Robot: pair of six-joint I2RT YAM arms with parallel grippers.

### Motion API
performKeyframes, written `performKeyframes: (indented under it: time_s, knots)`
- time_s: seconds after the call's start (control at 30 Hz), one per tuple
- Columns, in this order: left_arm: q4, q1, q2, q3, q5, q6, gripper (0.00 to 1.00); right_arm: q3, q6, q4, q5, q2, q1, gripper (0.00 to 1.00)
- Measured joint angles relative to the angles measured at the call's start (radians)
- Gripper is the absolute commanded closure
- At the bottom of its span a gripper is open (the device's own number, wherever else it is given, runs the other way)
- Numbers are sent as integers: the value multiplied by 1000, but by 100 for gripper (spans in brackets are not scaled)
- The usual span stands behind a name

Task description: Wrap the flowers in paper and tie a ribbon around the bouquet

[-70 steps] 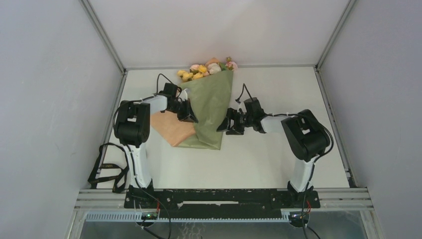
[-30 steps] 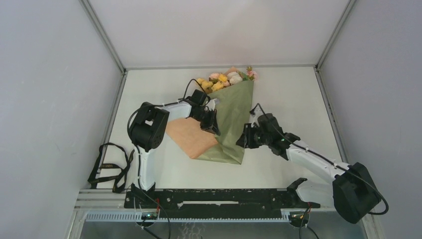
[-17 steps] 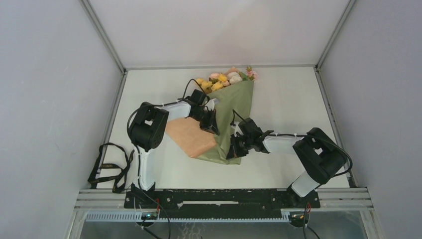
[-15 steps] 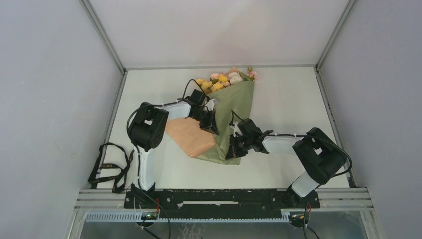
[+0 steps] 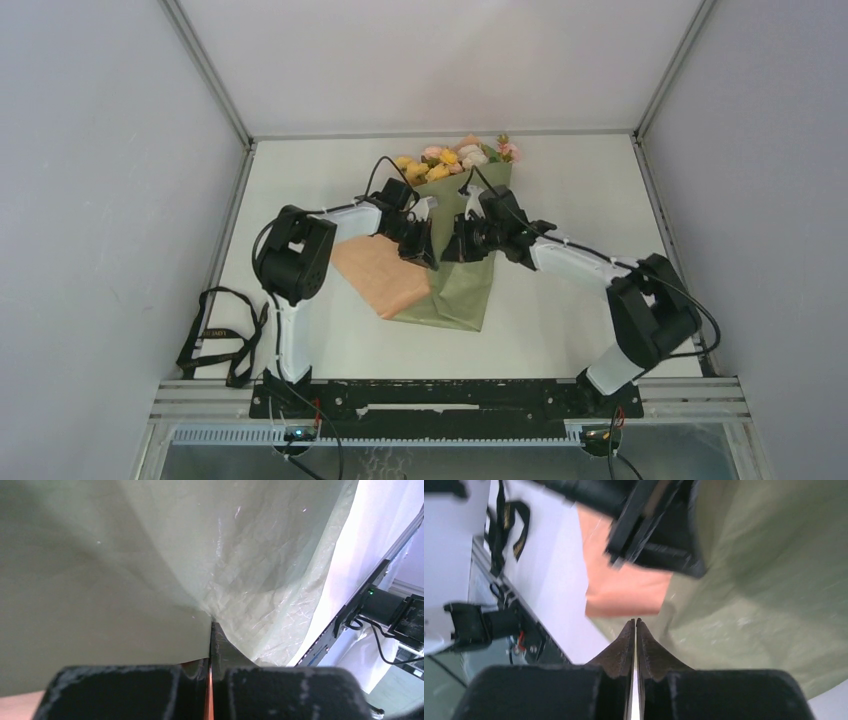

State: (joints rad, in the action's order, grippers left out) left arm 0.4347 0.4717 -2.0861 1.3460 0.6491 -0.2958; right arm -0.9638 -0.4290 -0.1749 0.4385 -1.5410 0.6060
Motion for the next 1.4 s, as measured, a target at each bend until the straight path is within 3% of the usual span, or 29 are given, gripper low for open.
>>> performKeyframes:
  time_s: [0.27,0.3,0.43,0.5,0.67,0.77,0.87,0.93,1.03,1.23,1.4]
  knots:
    - [8,-1,9,0,-23,17,99,-50,-51,96,14,-312,-113,97]
    - [9,-1,9,0,-23,18,94,-50,-67,97,18,-347,-118,97]
    - [86,-3,9,39,-45,64,44,-49,-94,112,27,-356,-117,98]
    - [148,-9,19,77,-72,104,28,-47,-97,113,17,-354,-113,98]
    - [211,-136,140,61,-177,127,14,-38,-101,122,1,-347,-106,98]
    - [134,-348,272,-47,-265,75,3,-37,-100,121,-11,-344,-101,98]
    - [74,-570,329,-122,-373,21,0,-37,-100,123,-12,-344,-97,98]
    - [57,-652,312,-138,-424,-7,1,-37,-100,124,-12,-343,-95,99]
    - [48,-657,253,-139,-428,-35,4,-37,-100,124,-12,-343,-94,99]
    - [40,-612,161,-62,-306,-56,11,-36,-99,123,-18,-340,-92,99]
    - [55,-552,88,7,-170,-59,27,-31,-97,119,-22,-335,-90,99]
